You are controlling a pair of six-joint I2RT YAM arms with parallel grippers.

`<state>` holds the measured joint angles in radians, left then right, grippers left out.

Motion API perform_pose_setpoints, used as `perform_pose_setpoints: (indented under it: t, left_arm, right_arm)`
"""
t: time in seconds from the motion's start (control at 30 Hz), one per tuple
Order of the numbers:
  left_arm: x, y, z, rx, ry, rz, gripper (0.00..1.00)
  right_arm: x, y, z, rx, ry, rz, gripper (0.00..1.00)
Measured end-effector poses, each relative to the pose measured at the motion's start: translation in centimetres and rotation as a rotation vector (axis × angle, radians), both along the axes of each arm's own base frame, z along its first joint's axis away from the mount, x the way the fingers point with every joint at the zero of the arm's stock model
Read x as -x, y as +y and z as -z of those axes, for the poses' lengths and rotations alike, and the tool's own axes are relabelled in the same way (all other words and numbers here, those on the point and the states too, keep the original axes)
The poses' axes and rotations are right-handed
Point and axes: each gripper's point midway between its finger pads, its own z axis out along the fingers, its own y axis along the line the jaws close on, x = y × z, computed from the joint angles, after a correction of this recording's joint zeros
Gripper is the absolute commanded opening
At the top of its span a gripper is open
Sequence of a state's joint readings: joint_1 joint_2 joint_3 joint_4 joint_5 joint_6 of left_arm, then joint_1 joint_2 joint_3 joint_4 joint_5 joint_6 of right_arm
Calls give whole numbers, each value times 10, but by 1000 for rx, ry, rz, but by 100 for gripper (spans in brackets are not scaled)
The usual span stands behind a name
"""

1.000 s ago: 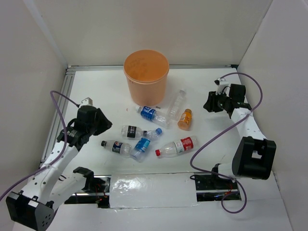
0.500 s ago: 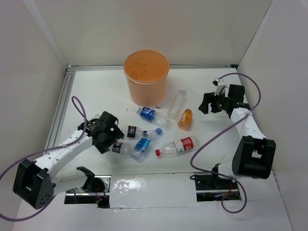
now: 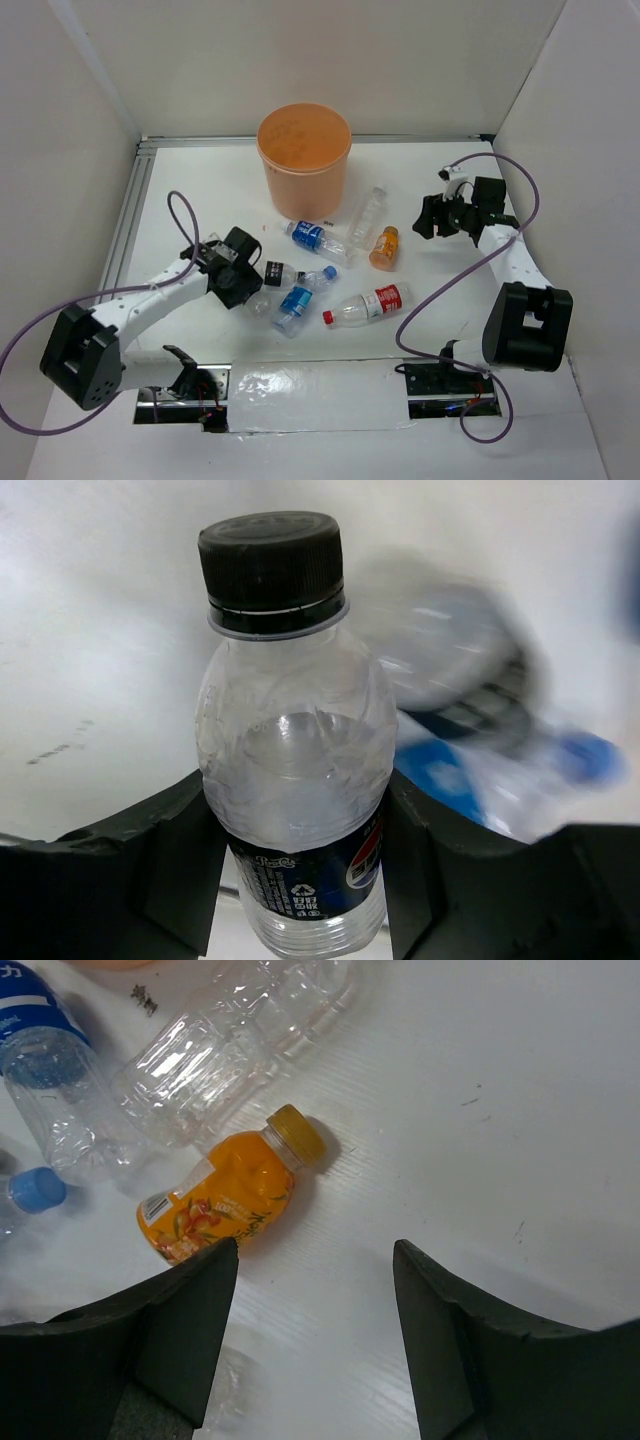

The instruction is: Put the plastic bottles in the bin

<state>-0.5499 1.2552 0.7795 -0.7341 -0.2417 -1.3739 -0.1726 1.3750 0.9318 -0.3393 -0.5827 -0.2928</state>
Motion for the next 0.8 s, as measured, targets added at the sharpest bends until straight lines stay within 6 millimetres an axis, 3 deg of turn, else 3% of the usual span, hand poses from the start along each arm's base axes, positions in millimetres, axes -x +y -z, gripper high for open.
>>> perform_pose_setpoints:
  t: [0.07, 0.13, 0.2, 0.27, 0.37, 0.47, 0.57, 0.67, 0.7, 0.8]
  left_arm:
    - [-14, -14, -42, 25, -108, 57, 7]
    - [-30, -30, -97, 69, -260, 114, 3]
    - [-42, -42, -155, 109, -415, 179, 3]
    - [-54, -49, -203, 130, -557, 225, 4]
    - [-83, -60, -265, 120, -774, 286, 8]
    - [-124, -77, -302, 57, -923, 331, 14]
    - [-187, -105, -336, -16, -1057, 349, 16]
    - [-243, -119, -342, -96, -1099, 344, 22]
    - [-262, -121, -343, -117, -1109, 335, 34]
    - [-303, -120, -331, -199, -1101, 328, 54]
  right_arm:
    - [1, 2, 0, -11, 3, -8, 70]
    - [2, 7, 0, -37, 15, -19, 70]
    - [0, 12, 2, -75, 39, -27, 77]
    - [-4, 19, 4, -110, 68, -36, 77]
    - [-11, 30, 12, -160, 123, -49, 79]
    - [-13, 38, 18, -187, 163, -57, 80]
    - [-10, 44, 19, -205, 187, -66, 80]
    - [-12, 48, 15, -208, 186, -73, 81]
    - [-13, 49, 13, -210, 184, -75, 81]
    - [-21, 56, 10, -232, 190, -68, 84]
